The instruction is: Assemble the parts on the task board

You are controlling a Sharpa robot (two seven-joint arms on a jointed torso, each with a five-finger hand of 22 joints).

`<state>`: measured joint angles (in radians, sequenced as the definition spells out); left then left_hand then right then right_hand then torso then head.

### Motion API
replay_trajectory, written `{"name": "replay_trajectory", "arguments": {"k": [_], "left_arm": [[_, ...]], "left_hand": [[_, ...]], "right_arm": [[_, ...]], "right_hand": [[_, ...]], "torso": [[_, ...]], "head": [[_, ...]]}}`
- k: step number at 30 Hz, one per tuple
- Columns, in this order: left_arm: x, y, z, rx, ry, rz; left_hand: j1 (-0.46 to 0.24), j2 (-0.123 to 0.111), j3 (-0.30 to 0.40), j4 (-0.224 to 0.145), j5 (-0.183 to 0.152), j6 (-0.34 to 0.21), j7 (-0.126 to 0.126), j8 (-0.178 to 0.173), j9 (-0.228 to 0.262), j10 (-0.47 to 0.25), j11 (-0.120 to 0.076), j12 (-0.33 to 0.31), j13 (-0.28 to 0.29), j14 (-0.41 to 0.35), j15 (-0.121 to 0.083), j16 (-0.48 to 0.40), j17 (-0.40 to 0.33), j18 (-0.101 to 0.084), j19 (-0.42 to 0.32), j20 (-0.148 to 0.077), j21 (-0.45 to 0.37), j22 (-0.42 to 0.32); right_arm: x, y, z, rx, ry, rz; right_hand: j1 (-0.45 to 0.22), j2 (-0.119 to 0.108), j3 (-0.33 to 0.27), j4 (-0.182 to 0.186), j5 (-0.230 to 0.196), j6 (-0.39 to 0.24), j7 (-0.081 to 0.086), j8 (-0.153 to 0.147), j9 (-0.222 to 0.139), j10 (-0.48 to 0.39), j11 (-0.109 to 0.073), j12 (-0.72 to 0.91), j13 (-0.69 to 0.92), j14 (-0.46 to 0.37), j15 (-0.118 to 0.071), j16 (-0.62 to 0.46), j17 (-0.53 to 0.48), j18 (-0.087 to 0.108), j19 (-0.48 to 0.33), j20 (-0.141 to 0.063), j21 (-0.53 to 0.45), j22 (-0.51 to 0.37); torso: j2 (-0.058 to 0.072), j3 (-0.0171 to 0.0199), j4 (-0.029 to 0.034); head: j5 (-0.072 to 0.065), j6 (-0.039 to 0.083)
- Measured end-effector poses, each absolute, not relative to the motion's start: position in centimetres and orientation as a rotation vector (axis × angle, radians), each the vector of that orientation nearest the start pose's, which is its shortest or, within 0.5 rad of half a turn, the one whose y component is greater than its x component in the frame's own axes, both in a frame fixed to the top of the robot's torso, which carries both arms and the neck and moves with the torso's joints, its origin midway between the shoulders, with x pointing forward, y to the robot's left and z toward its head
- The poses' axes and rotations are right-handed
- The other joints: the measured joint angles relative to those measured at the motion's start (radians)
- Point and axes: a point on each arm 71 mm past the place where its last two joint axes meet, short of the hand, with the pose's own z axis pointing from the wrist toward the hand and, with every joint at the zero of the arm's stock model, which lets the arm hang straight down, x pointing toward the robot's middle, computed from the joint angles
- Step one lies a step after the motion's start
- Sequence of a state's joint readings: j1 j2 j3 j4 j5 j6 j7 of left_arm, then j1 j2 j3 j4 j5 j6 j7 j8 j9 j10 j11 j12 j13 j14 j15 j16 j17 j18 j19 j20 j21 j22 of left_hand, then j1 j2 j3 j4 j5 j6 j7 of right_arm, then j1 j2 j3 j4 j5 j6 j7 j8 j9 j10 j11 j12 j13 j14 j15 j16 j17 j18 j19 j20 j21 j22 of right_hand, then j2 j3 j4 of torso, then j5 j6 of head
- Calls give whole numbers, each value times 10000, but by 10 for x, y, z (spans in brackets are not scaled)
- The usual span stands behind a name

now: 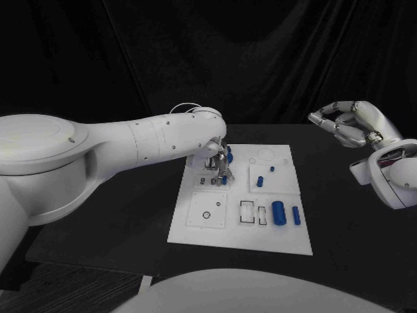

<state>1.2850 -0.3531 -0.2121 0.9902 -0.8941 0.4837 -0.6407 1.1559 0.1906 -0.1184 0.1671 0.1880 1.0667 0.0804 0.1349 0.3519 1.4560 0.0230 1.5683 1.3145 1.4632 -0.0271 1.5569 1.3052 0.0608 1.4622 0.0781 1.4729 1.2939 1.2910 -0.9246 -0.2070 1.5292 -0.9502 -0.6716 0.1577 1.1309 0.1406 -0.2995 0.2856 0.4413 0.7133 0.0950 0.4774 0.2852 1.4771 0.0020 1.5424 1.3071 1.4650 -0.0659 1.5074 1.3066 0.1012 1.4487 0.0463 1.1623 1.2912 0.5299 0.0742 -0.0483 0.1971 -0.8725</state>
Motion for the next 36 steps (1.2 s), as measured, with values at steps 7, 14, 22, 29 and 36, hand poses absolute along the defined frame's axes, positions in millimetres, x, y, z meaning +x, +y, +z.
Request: {"name": "replay_trajectory", "arguments": {"k": [7, 14, 22, 29, 36], "left_arm": [[529, 124, -270, -198, 27057, -1385], [528, 124, -271, -200, 27059, -1396], [528, 125, -271, -216, 27062, -1399], [528, 126, -271, -255, 27059, -1394], [528, 128, -272, -318, 27023, -1407]], "left_hand": [[148, -146, 293, -293, 684, 4, -3, -112, 1, 14, -24, 0, 0, -86, -85, 0, 0, 0, 0, -1, -117, 0], [240, -237, 570, -568, 771, 71, -72, -144, 2, 29, -41, 0, 0, -85, -86, 0, 0, 0, 1, -3, -117, 0], [426, -423, 1217, -912, 1121, 119, -112, -231, 7, 18, -124, 0, -8, -84, -88, 0, 0, 0, 119, -121, -117, 0], [473, -476, 1411, -1107, 1446, 467, -110, -225, 295, 3, -255, 0, -7, 19, -195, 0, 0, 1, -1, -248, -117, 0], [171, -778, 1950, -1339, 1741, 465, -108, -202, 546, 35, -320, 0, -11, 18, -197, 0, 0, 0, -1, -249, -117, 0]], "right_arm": [[481, -252, -178, 2625, 14349, 8299], [481, -252, -179, 2644, 14417, 8278], [482, -251, -180, 2659, 14489, 8263], [482, -251, -180, 2669, 14541, 8249], [483, -251, -181, 2683, 14591, 8236]], "right_hand": [[0, 0, 0, 0, 0, 0, 0, 0, -1, 0, 0, 0, 0, 0, 0, 0, 0, 0, 0, 0, 0, 0], [0, 0, 0, 0, 0, 0, 0, 0, -3, 0, 0, 0, 0, 0, 1, 0, 0, 0, 0, 0, 0, 0], [90, -89, 0, 0, 0, 1, 0, 0, -7, 0, 0, 0, 1, 0, 1, 0, 0, 0, 0, 0, 0, 0], [246, -12, 0, -1, 0, 1, 0, 0, -47, 0, 1, 0, 1, -1, 3, 0, 0, 0, 0, 0, 0, 0], [247, -12, 0, -1, 0, 2, 0, 0, -50, 0, 1, 0, 2, 69, 72, 0, -1, 0, 0, 0, -1, 0]], "torso": [[0, 2, 4], [0, 3, 5], [0, 4, 3], [0, 3, 0], [0, 2, -1]], "head": [[12, 0], [33, 0], [61, 0], [82, 0], [136, 0]]}}
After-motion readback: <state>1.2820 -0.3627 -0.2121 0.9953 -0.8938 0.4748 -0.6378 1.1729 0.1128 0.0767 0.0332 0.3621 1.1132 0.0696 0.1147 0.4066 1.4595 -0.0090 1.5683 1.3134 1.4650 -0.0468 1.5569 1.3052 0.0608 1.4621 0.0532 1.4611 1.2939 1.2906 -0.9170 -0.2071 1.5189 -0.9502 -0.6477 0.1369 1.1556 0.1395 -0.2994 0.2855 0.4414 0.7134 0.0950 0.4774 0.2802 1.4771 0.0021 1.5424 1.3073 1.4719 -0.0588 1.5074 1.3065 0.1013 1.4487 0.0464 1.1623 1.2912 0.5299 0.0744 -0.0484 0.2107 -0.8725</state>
